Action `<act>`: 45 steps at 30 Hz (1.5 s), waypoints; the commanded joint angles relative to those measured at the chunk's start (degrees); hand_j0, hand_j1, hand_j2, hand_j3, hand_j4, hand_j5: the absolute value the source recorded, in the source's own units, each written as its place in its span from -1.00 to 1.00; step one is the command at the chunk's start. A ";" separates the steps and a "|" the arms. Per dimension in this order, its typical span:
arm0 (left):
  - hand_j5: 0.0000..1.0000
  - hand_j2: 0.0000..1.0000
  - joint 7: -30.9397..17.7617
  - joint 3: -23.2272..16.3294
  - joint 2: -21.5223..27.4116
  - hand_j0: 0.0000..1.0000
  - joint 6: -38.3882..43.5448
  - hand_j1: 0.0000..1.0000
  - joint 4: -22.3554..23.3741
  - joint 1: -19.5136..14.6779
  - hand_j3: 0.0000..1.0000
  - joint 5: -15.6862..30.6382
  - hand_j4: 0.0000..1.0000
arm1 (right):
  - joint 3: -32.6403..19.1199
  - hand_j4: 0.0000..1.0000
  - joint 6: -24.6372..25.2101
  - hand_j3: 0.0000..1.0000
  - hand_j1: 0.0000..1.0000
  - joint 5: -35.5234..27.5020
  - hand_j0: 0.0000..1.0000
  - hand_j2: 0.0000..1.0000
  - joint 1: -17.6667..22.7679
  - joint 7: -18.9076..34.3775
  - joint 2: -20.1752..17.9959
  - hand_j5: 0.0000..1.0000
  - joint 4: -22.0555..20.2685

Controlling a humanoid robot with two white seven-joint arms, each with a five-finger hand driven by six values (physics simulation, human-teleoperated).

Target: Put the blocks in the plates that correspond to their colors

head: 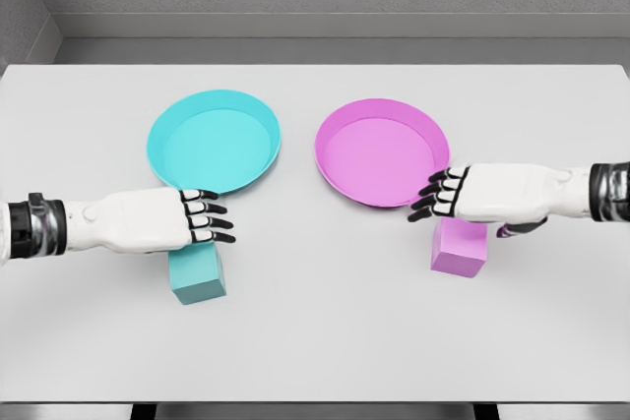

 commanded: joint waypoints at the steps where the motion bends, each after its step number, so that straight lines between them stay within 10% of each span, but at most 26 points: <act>1: 1.00 1.00 0.16 -0.07 -0.01 1.00 0.06 1.00 -0.01 0.00 1.00 0.40 1.00 | 1.20 1.00 -0.08 1.00 1.00 0.03 1.00 1.00 0.00 -0.01 0.02 1.00 0.08; 29: 1.00 1.00 0.25 -0.07 -1.50 1.00 0.06 1.00 -0.45 2.90 1.00 2.95 1.00 | 6.30 1.00 3.90 1.00 1.00 0.56 1.00 1.00 -0.79 -0.01 0.28 1.00 2.98; 30: 1.00 1.00 0.16 -0.07 -1.59 1.00 0.06 1.00 -0.45 2.90 1.00 3.12 1.00 | 6.30 0.97 3.90 0.97 0.97 0.56 0.97 0.97 -0.79 -0.01 0.28 0.97 2.98; 32: 1.00 1.00 0.25 -0.07 -2.03 1.00 0.06 1.00 -0.45 2.99 1.00 3.21 1.00 | 6.30 0.01 3.46 0.01 0.01 1.70 0.01 0.01 -0.79 -0.01 0.28 0.01 2.63; 42: 0.99 0.99 0.08 -0.16 -2.12 0.99 0.06 0.99 -0.45 3.69 0.99 3.56 0.99 | 6.21 -0.14 3.37 -0.14 -0.14 1.70 -0.14 -0.14 -0.79 -0.01 0.28 -0.14 2.45; 45: 0.70 0.70 0.16 -0.07 -2.03 0.70 0.06 0.70 -0.45 3.69 0.70 3.56 0.70 | 6.12 -0.14 3.37 -0.14 -0.14 1.70 -0.14 -0.14 -1.67 -0.01 0.37 -0.14 2.19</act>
